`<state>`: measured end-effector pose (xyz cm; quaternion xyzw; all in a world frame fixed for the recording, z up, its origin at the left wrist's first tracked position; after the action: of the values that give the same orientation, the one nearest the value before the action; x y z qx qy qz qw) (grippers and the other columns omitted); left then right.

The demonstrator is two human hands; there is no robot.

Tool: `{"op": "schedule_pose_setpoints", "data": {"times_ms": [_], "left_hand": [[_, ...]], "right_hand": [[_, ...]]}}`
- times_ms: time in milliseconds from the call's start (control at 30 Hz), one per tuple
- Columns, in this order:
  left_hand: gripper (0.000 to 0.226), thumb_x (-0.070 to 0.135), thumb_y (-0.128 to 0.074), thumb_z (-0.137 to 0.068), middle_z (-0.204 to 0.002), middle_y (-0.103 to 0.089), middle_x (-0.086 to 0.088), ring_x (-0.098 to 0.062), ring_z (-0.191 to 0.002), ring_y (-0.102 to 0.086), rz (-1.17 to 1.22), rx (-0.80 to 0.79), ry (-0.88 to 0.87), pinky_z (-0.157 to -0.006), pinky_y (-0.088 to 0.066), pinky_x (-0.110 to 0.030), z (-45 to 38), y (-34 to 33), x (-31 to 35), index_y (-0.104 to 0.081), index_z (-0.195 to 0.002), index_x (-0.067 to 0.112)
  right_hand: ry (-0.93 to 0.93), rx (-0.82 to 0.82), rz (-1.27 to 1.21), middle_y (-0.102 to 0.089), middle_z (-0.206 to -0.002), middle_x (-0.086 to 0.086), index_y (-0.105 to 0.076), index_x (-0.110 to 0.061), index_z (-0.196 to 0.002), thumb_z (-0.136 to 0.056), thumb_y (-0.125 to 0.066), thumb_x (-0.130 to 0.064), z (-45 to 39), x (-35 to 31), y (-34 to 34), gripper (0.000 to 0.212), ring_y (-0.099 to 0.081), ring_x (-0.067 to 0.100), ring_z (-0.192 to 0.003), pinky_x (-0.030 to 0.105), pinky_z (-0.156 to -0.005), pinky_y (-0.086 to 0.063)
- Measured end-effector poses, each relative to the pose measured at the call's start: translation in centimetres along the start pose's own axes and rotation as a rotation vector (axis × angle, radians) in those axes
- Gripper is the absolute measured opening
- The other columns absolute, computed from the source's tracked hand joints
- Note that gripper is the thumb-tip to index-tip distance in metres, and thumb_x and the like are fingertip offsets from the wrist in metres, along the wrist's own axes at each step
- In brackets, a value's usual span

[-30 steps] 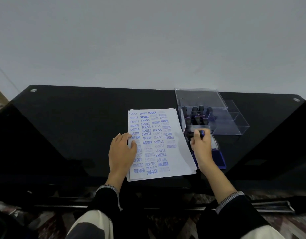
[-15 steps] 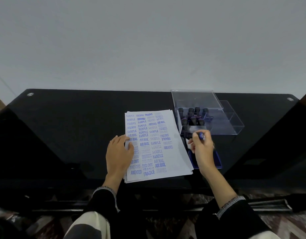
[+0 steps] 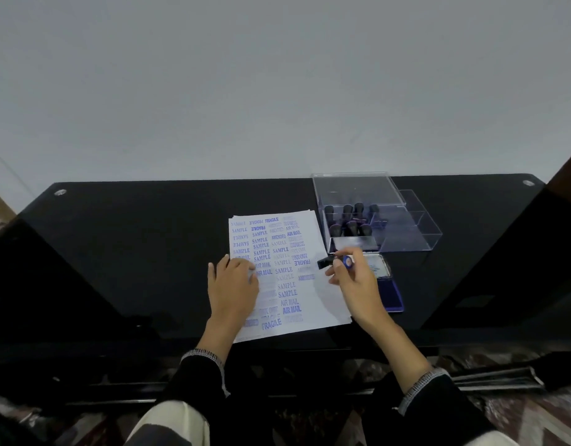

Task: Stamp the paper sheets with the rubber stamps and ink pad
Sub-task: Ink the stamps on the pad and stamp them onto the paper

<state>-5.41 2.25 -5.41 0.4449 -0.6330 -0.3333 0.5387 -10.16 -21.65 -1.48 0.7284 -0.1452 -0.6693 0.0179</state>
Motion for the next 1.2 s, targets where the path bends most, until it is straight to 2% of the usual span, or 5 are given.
{"op": "schedule_pose_setpoints", "data": {"times_ms": [200,367,633,867,1200], "left_hand": [[0.033,0.023,-0.052,-0.099,-0.138,-0.051,0.005,-0.013,-0.127,-0.046,0.511,-0.132,-0.135,-0.101,-0.034,-0.022,-0.1,-2.8,9.8,-0.053,-0.132,0.023],[0.054,0.032,-0.051,-0.100,-0.157,-0.025,0.008,-0.008,-0.143,-0.023,0.498,-0.168,-0.314,-0.105,-0.030,-0.025,-0.5,-5.4,14.8,-0.029,-0.149,0.033],[0.052,0.045,-0.043,-0.098,-0.157,-0.023,0.016,-0.001,-0.143,-0.021,0.484,-0.094,-0.309,-0.107,-0.031,-0.024,-0.7,-6.3,14.8,-0.031,-0.148,0.038],[0.052,0.042,-0.045,-0.099,-0.157,-0.018,0.021,0.012,-0.135,-0.016,0.442,-0.093,-0.292,-0.101,-0.035,-0.023,-1.0,-6.7,14.8,-0.029,-0.148,0.041],[0.050,0.038,-0.046,-0.100,-0.157,-0.016,0.024,0.005,-0.140,-0.023,0.442,-0.077,-0.296,-0.104,-0.041,-0.027,-1.1,-6.8,14.7,-0.030,-0.147,0.042]], "right_hand": [[0.023,0.258,0.022,-0.068,-0.083,0.003,-0.044,-0.015,-0.100,-0.099,-0.050,-0.023,-2.3,-0.4,8.4,0.010,-0.066,0.006,-0.070,0.026,-0.072,-0.052],[0.052,0.348,0.042,-0.067,-0.077,-0.004,-0.052,-0.025,-0.095,-0.096,-0.056,-0.024,-4.5,0.2,13.7,0.005,-0.066,0.012,-0.073,0.033,-0.072,-0.054],[0.080,0.443,0.174,-0.063,-0.093,0.003,-0.055,-0.011,-0.107,-0.093,-0.061,-0.019,-12.0,0.5,15.8,0.018,-0.057,0.000,-0.075,0.006,-0.063,-0.042],[0.023,0.335,0.572,-0.062,-0.092,0.007,-0.043,-0.015,-0.105,-0.096,-0.056,-0.024,-18.2,1.1,14.5,0.018,-0.061,0.028,-0.083,0.042,-0.075,-0.052],[-0.262,0.079,1.081,-0.061,-0.117,0.012,-0.059,-0.014,-0.114,-0.090,-0.057,-0.015,-22.6,3.7,13.0,0.025,-0.057,0.031,-0.106,0.040,-0.096,-0.034]]}}
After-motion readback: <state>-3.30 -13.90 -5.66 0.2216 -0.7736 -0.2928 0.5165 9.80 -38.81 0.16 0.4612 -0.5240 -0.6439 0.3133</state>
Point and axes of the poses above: each hand's wrist, its own z-axis away from the middle knuckle, its own y-axis out of the back of the hand, x = y × z, the point moved 6 cm from there along -z, towards the middle knuckle
